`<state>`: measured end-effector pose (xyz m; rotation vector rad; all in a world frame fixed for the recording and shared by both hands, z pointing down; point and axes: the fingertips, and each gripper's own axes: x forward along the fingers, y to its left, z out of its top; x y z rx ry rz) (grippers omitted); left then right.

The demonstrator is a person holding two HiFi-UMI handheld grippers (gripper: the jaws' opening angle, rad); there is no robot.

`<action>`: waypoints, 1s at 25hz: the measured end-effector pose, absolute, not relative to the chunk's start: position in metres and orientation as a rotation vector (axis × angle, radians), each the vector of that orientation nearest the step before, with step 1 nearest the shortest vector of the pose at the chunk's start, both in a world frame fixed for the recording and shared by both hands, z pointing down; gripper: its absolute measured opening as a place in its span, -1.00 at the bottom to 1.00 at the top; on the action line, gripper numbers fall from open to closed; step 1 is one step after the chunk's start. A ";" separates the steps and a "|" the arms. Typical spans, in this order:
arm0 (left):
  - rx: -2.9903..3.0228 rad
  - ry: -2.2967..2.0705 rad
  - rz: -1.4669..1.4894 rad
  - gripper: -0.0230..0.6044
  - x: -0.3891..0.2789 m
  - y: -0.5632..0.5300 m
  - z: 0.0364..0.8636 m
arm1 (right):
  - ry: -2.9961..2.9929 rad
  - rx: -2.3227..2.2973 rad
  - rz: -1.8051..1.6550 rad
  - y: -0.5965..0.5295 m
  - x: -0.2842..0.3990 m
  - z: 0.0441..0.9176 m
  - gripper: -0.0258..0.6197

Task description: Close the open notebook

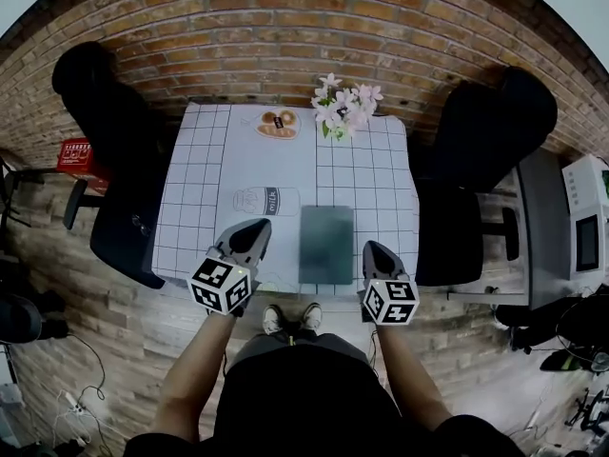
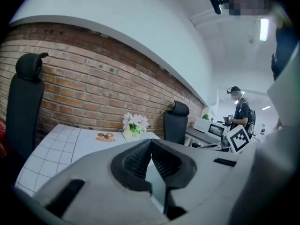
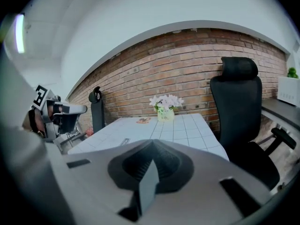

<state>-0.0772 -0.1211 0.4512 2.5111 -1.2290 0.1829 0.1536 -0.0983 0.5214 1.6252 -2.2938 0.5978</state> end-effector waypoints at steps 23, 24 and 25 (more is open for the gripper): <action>2.599 -1.723 -0.178 -0.85 -0.184 -0.075 0.260 | -2.582 1.871 0.370 -0.127 0.181 0.358 -0.88; 2.599 -1.734 -0.191 -0.85 -0.187 -0.072 0.256 | -2.583 1.877 0.355 -0.125 0.183 0.354 -0.88; 2.601 -1.746 -0.199 -0.85 -0.189 -0.070 0.251 | -2.581 1.883 0.338 -0.122 0.186 0.349 -0.88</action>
